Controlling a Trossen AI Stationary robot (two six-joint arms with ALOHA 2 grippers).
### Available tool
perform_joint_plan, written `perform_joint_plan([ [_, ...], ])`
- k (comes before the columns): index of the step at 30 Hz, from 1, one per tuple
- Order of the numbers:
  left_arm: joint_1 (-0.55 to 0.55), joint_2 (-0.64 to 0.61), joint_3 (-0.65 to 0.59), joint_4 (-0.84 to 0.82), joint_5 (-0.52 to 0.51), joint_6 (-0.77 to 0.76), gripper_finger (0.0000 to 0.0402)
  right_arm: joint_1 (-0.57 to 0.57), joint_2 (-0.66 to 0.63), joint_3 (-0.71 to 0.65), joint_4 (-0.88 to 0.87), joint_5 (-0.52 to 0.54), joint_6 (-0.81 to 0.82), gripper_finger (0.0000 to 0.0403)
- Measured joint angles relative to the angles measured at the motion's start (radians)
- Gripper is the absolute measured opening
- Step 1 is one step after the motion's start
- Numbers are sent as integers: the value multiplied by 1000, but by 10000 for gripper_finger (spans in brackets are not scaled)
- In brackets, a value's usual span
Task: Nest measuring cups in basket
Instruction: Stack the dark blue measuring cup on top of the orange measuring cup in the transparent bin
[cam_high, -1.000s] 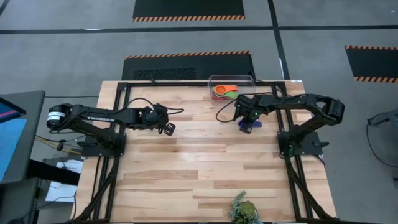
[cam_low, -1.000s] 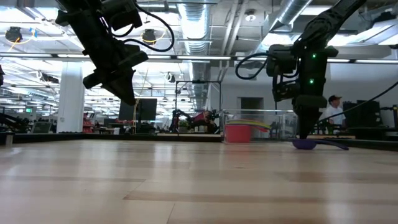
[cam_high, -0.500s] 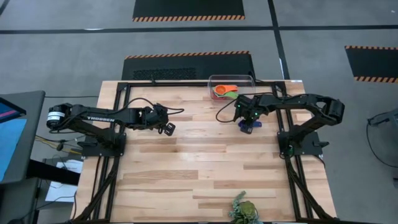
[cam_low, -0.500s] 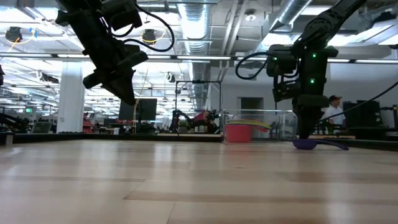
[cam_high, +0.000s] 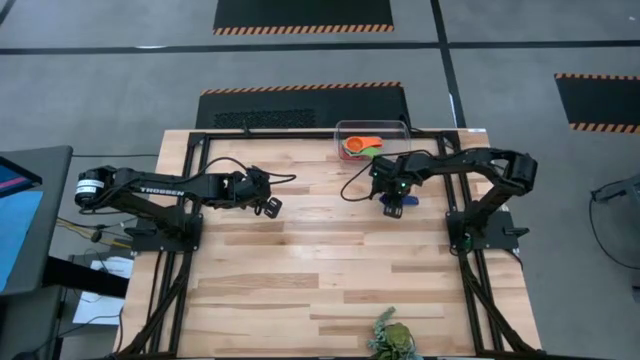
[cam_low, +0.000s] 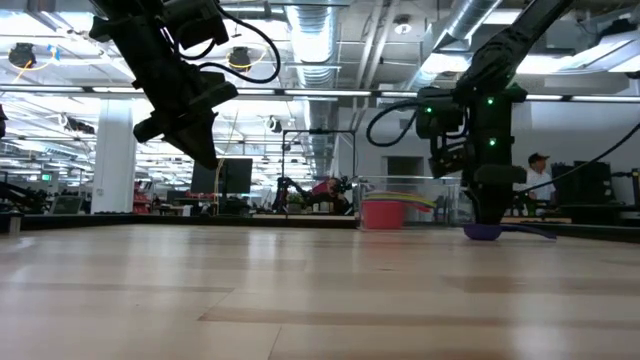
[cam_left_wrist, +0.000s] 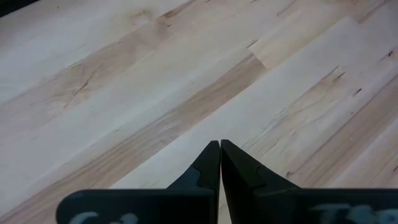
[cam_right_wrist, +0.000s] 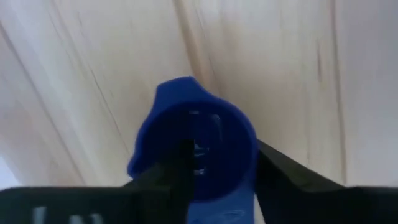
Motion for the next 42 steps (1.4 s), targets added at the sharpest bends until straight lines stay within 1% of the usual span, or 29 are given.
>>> perform_joint_plan([
  [2, 0, 0, 0, -1, -1, 0, 0, 7, 3, 20, 4, 8, 12, 133],
  [6, 0, 0, 0, -1, -2, 0, 0, 22, 8, 77, -9, 7, 86, 31],
  [7, 0, 0, 0, -1, -2, 0, 0, 30, 7, 95, -16, 4, 95, 20],
  [11, 0, 0, 0, -1, 3, -1, 0, 89, -8, 215, -81, 7, 104, 10],
  [14, 0, 0, 0, -1, 5, -1, 0, 138, -54, 349, -89, 27, 50, 8],
  [16, 0, 0, 0, -1, 5, -1, 0, 142, -73, 442, -95, 50, 0, 6],
  [18, 0, 0, 0, -1, 5, -1, 0, 124, -86, 529, -87, 94, -65, 6],
  [21, 0, 0, 0, -1, 5, -1, 0, 60, -77, 639, -88, 161, -174, 6],
  [23, 0, 0, 0, -1, 5, -1, 0, 5, -54, 694, -91, 164, -237, 6],
  [25, 0, 0, 0, -1, 5, -2, 0, -55, -21, 745, -85, 134, -265, 6],
  [28, 0, 0, 0, -1, 5, -2, 0, -137, 45, 793, -109, 48, -261, 6],
  [32, 0, 0, 0, -1, 5, -5, 0, -206, 153, 835, -228, 30, -301, 6],
  [36, 0, 0, 0, -1, 5, -4, 0, -232, 238, 868, -317, 26, -340, 6],
  [42, 0, 0, 0, -2, -4, 0, 0, -228, 321, 923, -319, 10, -343, 6],
])
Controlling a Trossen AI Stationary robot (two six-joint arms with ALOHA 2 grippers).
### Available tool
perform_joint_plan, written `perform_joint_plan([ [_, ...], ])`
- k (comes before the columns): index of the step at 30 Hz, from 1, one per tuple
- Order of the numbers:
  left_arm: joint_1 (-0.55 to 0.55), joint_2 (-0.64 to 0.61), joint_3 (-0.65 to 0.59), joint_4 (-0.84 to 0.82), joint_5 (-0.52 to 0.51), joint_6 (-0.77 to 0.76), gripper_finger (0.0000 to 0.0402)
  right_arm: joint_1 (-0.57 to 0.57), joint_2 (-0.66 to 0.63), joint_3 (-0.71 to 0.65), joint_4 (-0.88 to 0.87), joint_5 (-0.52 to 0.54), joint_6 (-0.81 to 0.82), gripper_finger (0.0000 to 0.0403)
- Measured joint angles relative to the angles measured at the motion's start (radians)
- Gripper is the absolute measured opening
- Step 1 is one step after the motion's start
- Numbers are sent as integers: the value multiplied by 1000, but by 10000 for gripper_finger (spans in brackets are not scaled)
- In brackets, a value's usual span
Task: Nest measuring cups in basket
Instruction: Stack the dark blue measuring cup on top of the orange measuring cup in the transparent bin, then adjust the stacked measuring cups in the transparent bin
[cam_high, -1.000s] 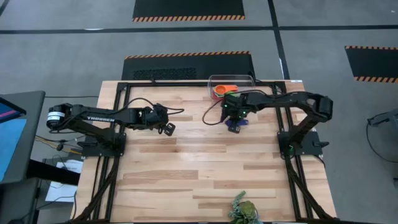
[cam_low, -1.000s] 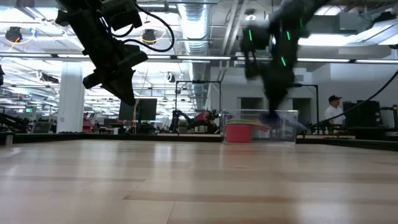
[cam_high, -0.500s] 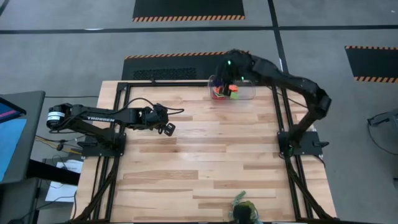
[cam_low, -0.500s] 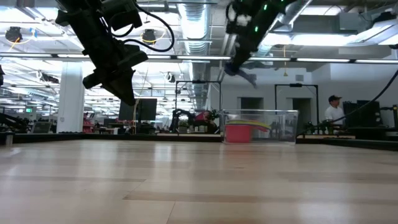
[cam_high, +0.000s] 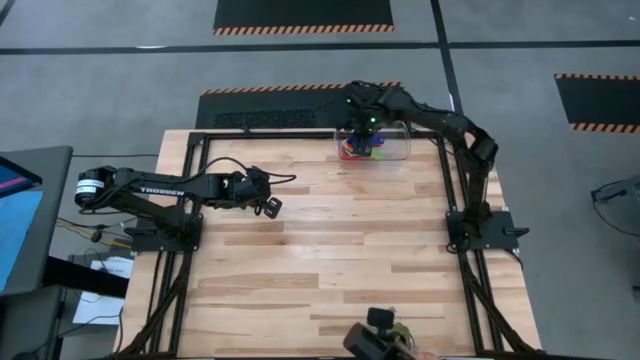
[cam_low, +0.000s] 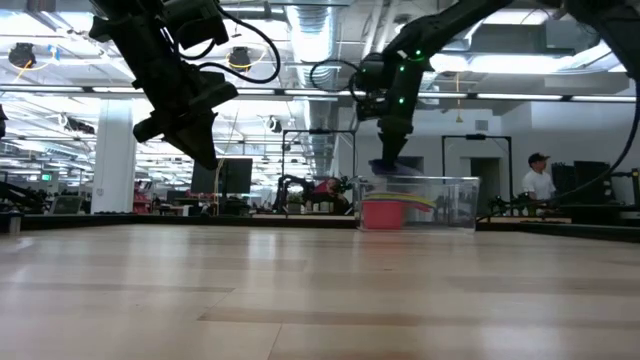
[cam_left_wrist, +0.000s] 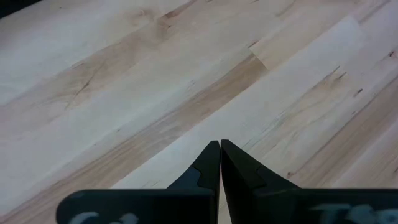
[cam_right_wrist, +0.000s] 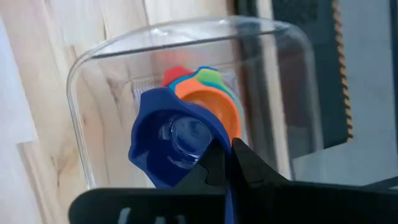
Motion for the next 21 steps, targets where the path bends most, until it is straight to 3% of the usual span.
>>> perform_joint_plan([
  [4, 0, 0, 0, 0, 0, -1, 0, 10, 34, 19, -3, 0, -3, 14],
  [12, -2, 0, 0, 0, 6, 0, 0, 7, 43, 20, 7, 32, -6, 78],
  [21, -2, 0, 0, 0, 10, -2, 0, -13, 40, 19, 5, 84, -4, 91],
])
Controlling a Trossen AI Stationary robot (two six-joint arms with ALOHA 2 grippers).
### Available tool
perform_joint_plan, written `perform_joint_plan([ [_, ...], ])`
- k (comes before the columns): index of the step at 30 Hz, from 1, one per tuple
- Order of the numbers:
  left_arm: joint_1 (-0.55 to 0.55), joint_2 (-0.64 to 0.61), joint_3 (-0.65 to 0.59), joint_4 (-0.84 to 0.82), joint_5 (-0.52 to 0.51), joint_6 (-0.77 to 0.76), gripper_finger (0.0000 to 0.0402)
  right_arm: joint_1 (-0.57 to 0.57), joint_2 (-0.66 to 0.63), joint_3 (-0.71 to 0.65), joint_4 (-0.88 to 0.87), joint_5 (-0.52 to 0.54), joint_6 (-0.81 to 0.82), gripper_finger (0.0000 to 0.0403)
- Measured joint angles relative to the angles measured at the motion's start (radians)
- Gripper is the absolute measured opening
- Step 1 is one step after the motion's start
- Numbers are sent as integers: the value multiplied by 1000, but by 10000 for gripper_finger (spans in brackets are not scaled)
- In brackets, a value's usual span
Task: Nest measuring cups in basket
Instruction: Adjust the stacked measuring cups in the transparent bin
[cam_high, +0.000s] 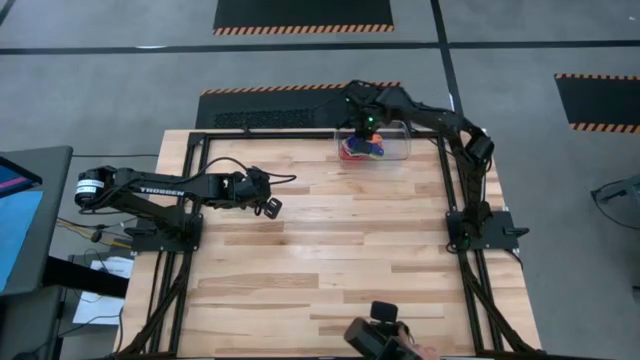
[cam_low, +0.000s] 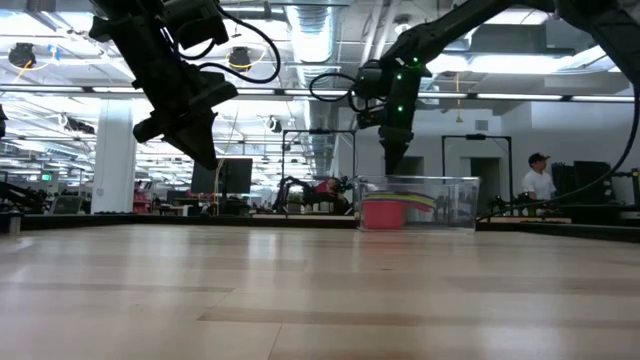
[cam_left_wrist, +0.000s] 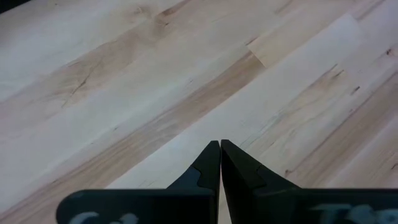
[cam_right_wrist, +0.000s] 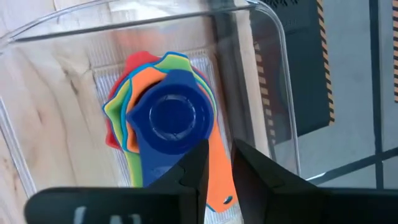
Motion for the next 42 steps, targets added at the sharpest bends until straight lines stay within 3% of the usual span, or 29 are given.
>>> perform_joint_plan([
  [8, -3, 0, 0, 0, 26, -2, 0, -5, -17, 0, -101, -82, 3, 92],
  [13, -14, 0, 0, 0, 25, -6, 0, -13, -17, -1, -162, -203, 2, 93],
  [22, -20, 0, 0, 0, 24, -6, 0, 9, -29, -2, -317, -199, 95, 93],
  [30, -20, 0, 0, 11, 1, -23, 0, 8, -184, -1, -509, -191, 168, 93],
  [33, -19, 0, 0, 150, 19, 15, 0, 14, -267, -1, -546, -218, 230, 93],
  [36, -15, 15, 1, 401, 108, 142, 0, 27, -359, -1, -528, -245, 311, 93],
  [39, 0, 66, 6, 637, 128, 222, 0, 54, -452, -1, -496, -242, 400, 93],
  [42, 36, 154, 73, 679, 163, 264, 0, 93, -529, 0, -442, -242, 491, 93],
])
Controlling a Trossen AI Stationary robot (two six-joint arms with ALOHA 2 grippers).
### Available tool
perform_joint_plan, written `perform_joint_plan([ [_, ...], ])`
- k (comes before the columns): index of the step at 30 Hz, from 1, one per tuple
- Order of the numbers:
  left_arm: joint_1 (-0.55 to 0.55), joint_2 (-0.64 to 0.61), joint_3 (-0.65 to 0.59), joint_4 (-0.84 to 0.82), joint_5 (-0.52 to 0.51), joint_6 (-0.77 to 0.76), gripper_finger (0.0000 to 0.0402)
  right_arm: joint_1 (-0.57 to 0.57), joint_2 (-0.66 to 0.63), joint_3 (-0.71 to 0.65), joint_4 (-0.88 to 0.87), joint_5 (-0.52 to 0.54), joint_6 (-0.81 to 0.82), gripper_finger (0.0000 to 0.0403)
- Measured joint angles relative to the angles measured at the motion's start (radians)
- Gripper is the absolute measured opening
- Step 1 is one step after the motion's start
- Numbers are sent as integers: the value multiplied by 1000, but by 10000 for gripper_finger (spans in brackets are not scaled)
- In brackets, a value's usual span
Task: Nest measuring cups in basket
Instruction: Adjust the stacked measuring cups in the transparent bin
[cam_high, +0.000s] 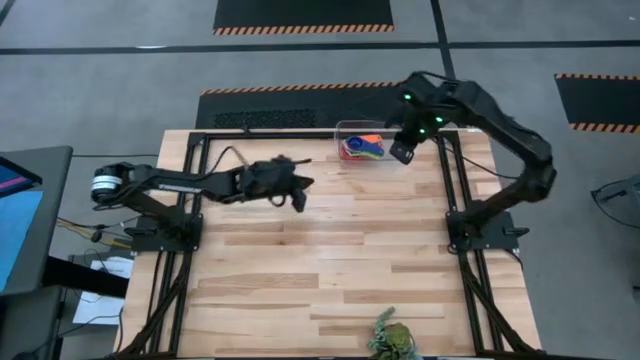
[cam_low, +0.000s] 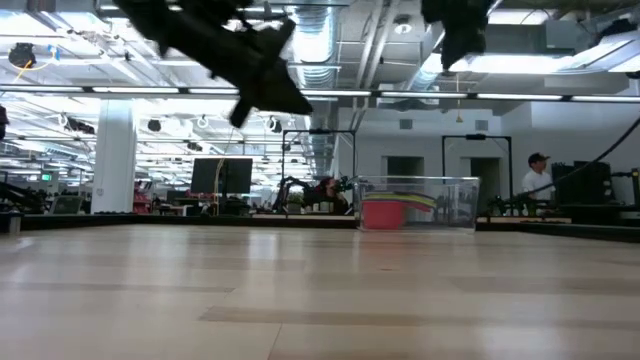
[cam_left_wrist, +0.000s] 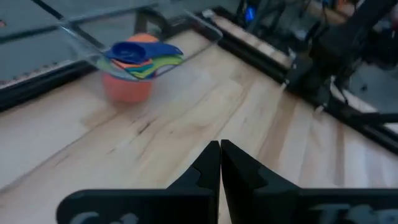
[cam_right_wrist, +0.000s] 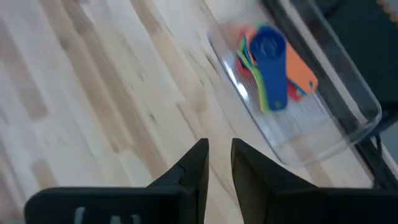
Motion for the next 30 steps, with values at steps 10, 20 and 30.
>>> perform_joint_plan([
  [10, 117, 381, 600, -384, 154, 312, 0, 214, -156, 0, 90, 114, 168, 93],
  [20, 194, 722, 1191, -783, 307, 536, 0, 460, -215, 0, 0, 386, 361, 93],
  [30, 198, 989, 1552, -999, 299, 591, 0, 775, -225, -1, -96, 620, 617, 93],
])
